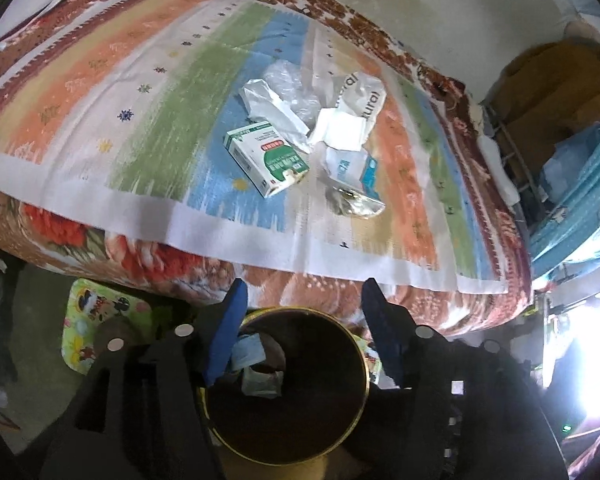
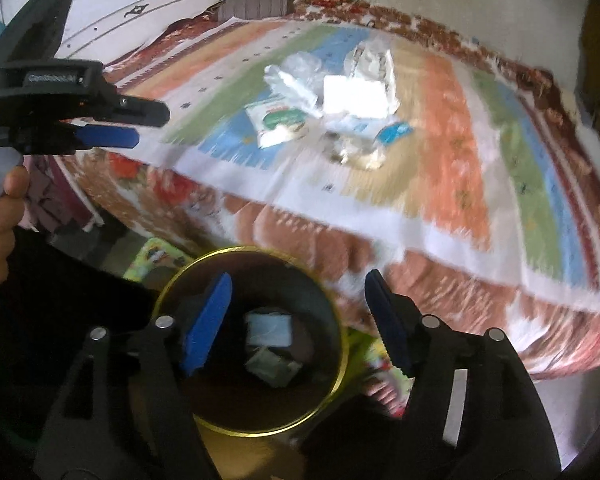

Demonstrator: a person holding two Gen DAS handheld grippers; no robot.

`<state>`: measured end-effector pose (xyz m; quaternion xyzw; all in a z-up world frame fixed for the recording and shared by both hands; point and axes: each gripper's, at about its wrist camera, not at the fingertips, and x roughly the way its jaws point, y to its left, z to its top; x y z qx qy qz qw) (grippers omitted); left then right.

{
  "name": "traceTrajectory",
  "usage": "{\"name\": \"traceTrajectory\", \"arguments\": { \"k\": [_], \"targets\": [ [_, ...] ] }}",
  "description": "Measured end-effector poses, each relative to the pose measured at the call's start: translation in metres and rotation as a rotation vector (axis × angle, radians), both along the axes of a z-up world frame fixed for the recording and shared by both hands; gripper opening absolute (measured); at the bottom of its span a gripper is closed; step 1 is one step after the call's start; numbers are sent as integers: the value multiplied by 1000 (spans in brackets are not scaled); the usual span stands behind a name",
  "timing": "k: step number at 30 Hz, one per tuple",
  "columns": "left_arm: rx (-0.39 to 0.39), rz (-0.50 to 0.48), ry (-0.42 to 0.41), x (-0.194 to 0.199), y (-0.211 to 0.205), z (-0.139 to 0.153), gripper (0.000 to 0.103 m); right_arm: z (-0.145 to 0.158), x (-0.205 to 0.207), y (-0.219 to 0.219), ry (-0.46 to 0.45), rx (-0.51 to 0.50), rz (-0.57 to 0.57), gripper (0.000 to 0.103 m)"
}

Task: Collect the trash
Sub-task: 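Move both open grippers back to the remaining trash on the bed, then grasp the white-green eye-drop box with the left gripper while the right gripper grasps the gold foil wrapper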

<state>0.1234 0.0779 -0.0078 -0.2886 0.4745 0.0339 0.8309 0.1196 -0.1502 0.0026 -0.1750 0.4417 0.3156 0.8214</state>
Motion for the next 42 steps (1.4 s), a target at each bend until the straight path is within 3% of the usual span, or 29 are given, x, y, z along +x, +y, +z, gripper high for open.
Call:
{"name": "traceTrajectory", "arguments": {
  "k": [10, 14, 20, 24, 30, 42],
  "targets": [
    [53, 3, 56, 39, 10, -5, 76, 10, 53, 17, -79, -55, -5, 70],
    [76, -8, 63, 48, 13, -4, 81, 8, 67, 27, -97, -72, 10, 76],
    [112, -31, 68, 72, 19, -5, 83, -1, 95, 33, -29, -54, -4, 77],
    [52, -34, 52, 90, 28, -12, 83, -13, 115, 36, 16, -46, -17, 77],
    [20, 5, 95, 113, 39, -34, 83, -26, 141, 39, 78, -8, -27, 77],
    [51, 33, 95, 140, 43, -49, 86, -48, 179, 49, 106, 23, -19, 78]
  ]
}}
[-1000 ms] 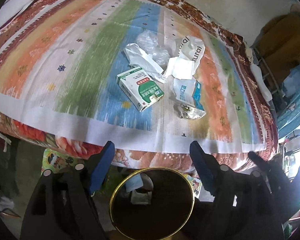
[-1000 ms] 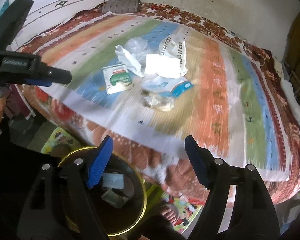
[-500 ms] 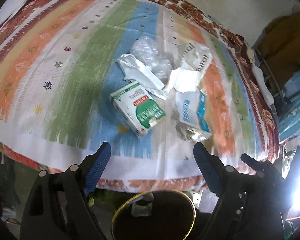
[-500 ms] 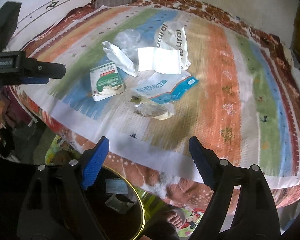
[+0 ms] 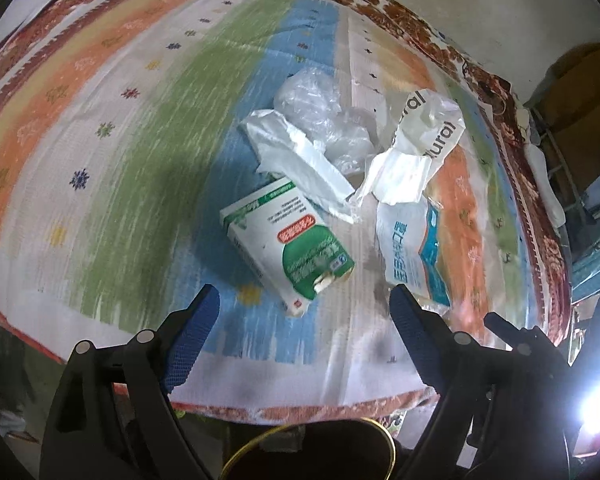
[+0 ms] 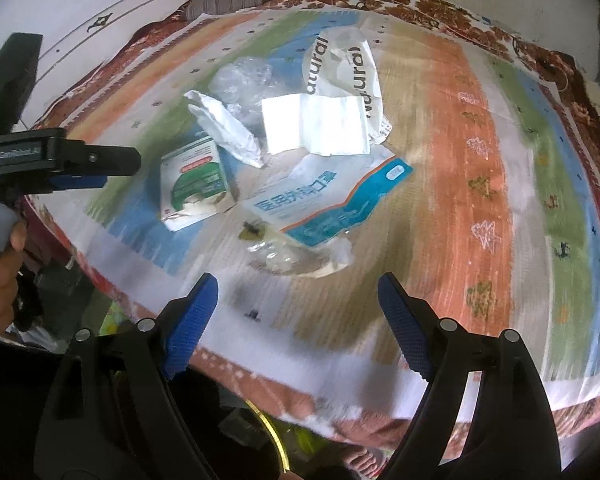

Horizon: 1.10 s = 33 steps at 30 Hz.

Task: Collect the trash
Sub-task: 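Grasp the white-green eye-drop box with the left gripper while the right gripper grasps the gold foil wrapper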

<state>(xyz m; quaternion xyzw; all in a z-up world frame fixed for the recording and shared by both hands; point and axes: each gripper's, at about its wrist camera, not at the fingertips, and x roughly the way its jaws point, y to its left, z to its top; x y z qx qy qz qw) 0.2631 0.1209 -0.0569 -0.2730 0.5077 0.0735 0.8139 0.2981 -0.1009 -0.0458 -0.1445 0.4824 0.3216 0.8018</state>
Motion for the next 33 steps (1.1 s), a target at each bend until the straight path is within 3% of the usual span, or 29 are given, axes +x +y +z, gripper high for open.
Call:
{"name": "traceTrajectory", "arguments": {
  "k": [8, 16, 20, 23, 27, 33],
  "targets": [
    [-18, 61, 60, 16, 9, -25, 90, -21, 26, -2, 54, 23, -31, 81],
    [-73, 30, 123, 41, 19, -46, 90, -33, 38, 9, 71, 6, 36, 81],
    [-61, 25, 139, 51, 12, -53, 90, -39, 49, 10, 96, 22, 41, 79],
    [-68, 54, 146, 59, 9, -57, 91, -45, 55, 12, 133, 36, 54, 73],
    [-12, 67, 188, 69, 4, -63, 91, -54, 62, 12, 182, 51, 58, 58],
    [-4, 120, 230, 73, 7, -70, 91, -57, 65, 16, 202, 75, 59, 44]
  ]
}}
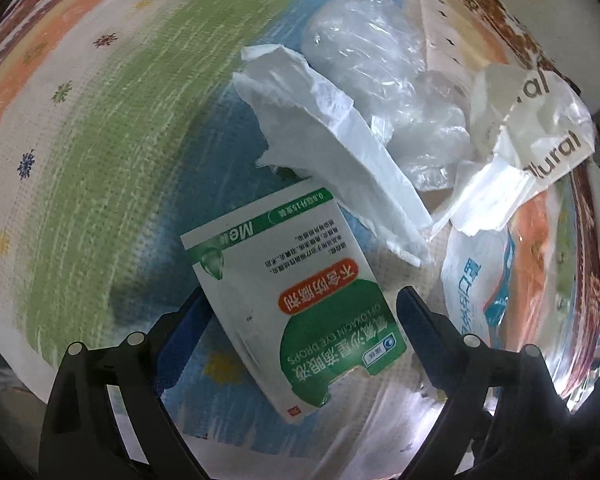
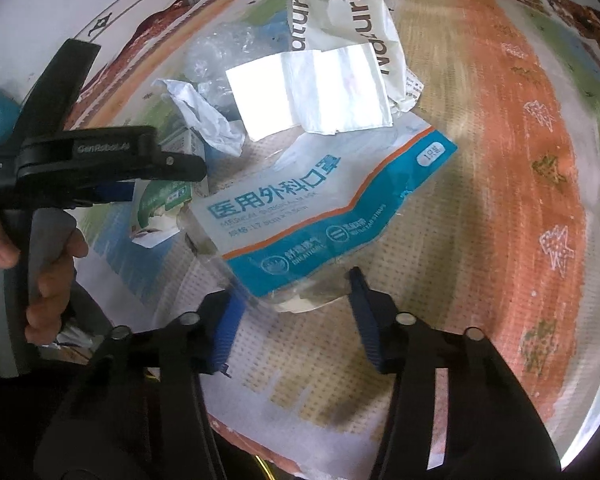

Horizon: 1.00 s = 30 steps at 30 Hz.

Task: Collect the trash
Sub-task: 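Grasp the white-green eye-drop box with the left gripper while the right gripper grasps the gold foil wrapper, then lift the box with the left gripper while the right gripper carries the foil wrapper to the bin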

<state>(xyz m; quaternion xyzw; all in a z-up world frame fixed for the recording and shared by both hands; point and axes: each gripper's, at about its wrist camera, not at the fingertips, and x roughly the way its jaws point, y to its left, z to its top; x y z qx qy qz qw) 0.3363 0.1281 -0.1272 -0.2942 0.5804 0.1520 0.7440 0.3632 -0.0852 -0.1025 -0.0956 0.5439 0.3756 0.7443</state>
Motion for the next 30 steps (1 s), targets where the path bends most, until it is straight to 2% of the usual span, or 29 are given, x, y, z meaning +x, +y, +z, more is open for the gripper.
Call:
{"name": "traceTrajectory", "arguments": {
  "k": [3, 9, 15, 21, 26, 30],
  "targets": [
    [15, -13, 7, 1, -3, -2, 89, 1, -3, 5, 6, 14, 9, 35],
    [14, -54, 8, 1, -8, -4, 86, 5, -19, 20, -9, 8, 51, 26],
    [-37, -68, 7, -8, 1, -2, 81, 11, -27, 26, -11, -6, 57, 24],
    [-58, -59, -22, -25, 11, 14, 80, 28, -37, 26, 10, 20, 61, 23],
    [-24, -66, -36, -26, 19, 28, 79, 38, -38, 20, 6, 9, 53, 23],
    [-28, -77, -32, -30, 19, 31, 78, 50, -45, 13, 9, 27, 44, 23]
  ]
}}
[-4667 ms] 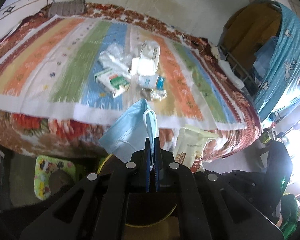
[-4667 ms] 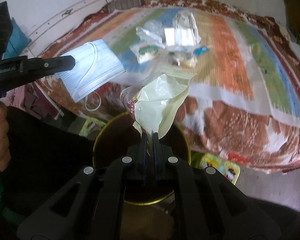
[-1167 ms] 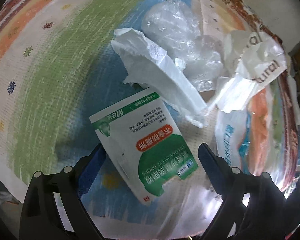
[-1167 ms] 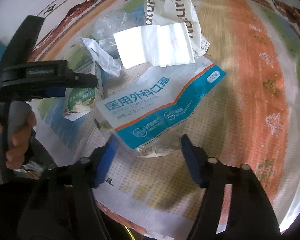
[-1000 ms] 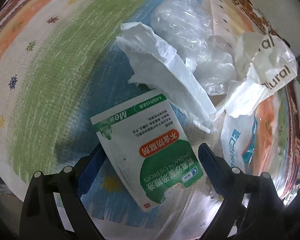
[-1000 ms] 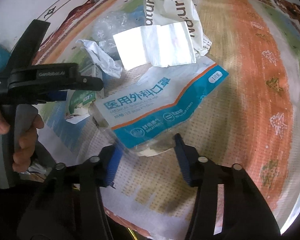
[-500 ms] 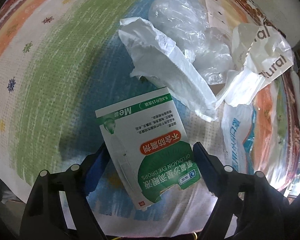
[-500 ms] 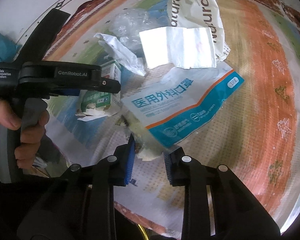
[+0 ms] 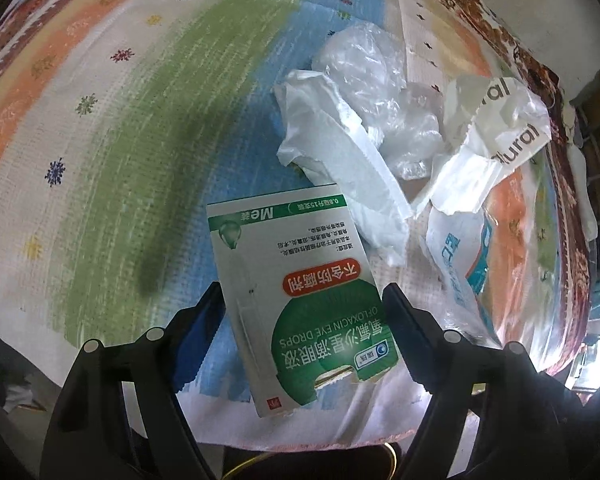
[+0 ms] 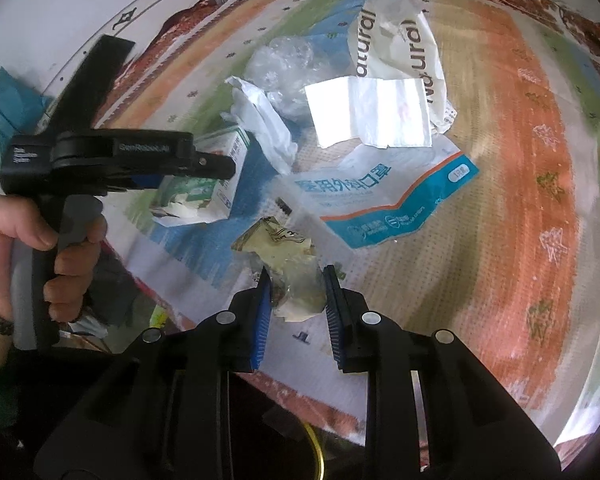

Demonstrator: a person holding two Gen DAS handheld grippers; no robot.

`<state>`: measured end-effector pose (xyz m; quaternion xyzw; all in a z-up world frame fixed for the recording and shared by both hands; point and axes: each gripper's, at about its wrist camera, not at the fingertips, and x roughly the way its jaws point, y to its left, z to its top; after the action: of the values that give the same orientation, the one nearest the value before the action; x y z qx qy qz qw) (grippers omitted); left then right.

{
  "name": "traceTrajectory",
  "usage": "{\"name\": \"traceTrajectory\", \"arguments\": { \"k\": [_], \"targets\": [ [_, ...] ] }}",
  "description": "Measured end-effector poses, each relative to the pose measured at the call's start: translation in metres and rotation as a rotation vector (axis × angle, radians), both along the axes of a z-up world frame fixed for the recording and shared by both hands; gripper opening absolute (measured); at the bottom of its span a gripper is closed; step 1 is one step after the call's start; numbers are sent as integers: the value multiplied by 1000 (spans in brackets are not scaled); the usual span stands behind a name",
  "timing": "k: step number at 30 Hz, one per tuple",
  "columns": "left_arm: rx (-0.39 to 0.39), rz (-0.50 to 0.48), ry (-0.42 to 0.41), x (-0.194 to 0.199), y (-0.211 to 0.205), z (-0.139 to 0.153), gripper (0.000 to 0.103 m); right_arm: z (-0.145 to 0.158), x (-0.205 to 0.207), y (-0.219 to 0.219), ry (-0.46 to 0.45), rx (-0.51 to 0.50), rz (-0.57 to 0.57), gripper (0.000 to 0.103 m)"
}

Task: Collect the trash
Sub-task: 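Lift the box with the left gripper while the right gripper carries the foil wrapper to the bin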

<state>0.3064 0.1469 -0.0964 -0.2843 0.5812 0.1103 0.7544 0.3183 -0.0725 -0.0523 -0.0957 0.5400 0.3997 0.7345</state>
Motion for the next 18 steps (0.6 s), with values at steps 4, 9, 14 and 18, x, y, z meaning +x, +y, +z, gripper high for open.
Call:
{"name": "traceTrajectory", "arguments": {
  "k": [4, 9, 14, 18],
  "targets": [
    [-2, -6, 12, -5, -7, -1, 78, 7, -6, -6, -15, -7, -9, 23],
    [3, -22, -19, -12, -16, 14, 78, 16, -12, -8, -28, 0, -36, 23],
    [2, -36, -49, -20, -21, 28, 77, 24, -17, -7, -73, -4, -56, 23],
    [-10, -32, -82, -27, -20, 39, 77, 31, -23, -10, -97, 3, -80, 23]
  ]
}}
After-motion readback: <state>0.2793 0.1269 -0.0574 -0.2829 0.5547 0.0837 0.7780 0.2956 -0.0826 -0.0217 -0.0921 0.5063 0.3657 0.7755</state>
